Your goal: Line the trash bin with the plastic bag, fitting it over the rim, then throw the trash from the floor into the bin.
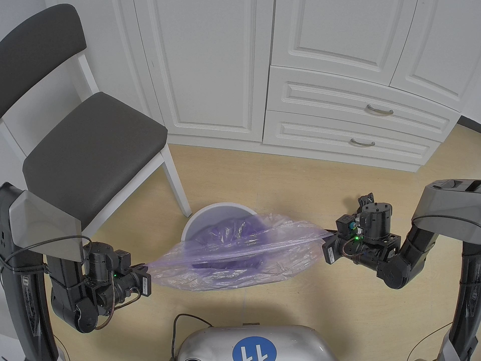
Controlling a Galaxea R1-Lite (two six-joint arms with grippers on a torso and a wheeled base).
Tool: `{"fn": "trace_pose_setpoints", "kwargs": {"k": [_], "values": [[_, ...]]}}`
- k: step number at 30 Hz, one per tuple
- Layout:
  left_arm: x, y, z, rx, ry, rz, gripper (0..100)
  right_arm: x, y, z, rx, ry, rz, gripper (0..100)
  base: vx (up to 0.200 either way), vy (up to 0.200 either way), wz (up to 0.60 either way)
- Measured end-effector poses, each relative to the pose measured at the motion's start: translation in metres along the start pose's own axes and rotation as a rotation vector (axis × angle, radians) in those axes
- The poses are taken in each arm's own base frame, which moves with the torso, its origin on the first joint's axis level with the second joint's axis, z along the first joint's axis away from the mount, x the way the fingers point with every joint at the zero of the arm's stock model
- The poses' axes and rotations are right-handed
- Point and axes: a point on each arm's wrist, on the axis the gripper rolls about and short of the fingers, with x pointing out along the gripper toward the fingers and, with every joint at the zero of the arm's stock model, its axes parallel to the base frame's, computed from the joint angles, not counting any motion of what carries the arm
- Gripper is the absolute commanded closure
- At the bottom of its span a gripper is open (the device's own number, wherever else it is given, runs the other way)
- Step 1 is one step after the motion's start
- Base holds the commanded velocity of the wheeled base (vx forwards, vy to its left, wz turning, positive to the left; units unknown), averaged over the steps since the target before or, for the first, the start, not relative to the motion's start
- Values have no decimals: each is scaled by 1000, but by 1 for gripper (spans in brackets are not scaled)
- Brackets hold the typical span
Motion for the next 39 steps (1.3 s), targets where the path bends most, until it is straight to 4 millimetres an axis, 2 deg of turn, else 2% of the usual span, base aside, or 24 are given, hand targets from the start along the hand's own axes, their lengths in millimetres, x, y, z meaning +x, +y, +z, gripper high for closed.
{"fn": "trace_pose_setpoints", "kwargs": {"k": [13, 21, 25, 32, 39], "values": [[-11, 3, 4, 48, -12, 8, 100, -12, -8, 2, -56, 2, -19, 100, 0, 0, 0], [-11, 4, -9, 95, 52, 7, 100, -14, -5, -15, -134, 122, 21, 100, 0, 0, 0], [-2, 3, -18, 99, 86, 8, 100, -9, 0, -20, -140, 142, 32, 100, 0, 0, 0], [24, 1, -22, 38, 80, 39, 100, 16, 7, -22, -64, 103, 23, 100, 0, 0, 0], [43, -15, -21, -20, 43, 85, 100, 35, 18, -22, -7, 6, 10, 100, 0, 0, 0]]}}
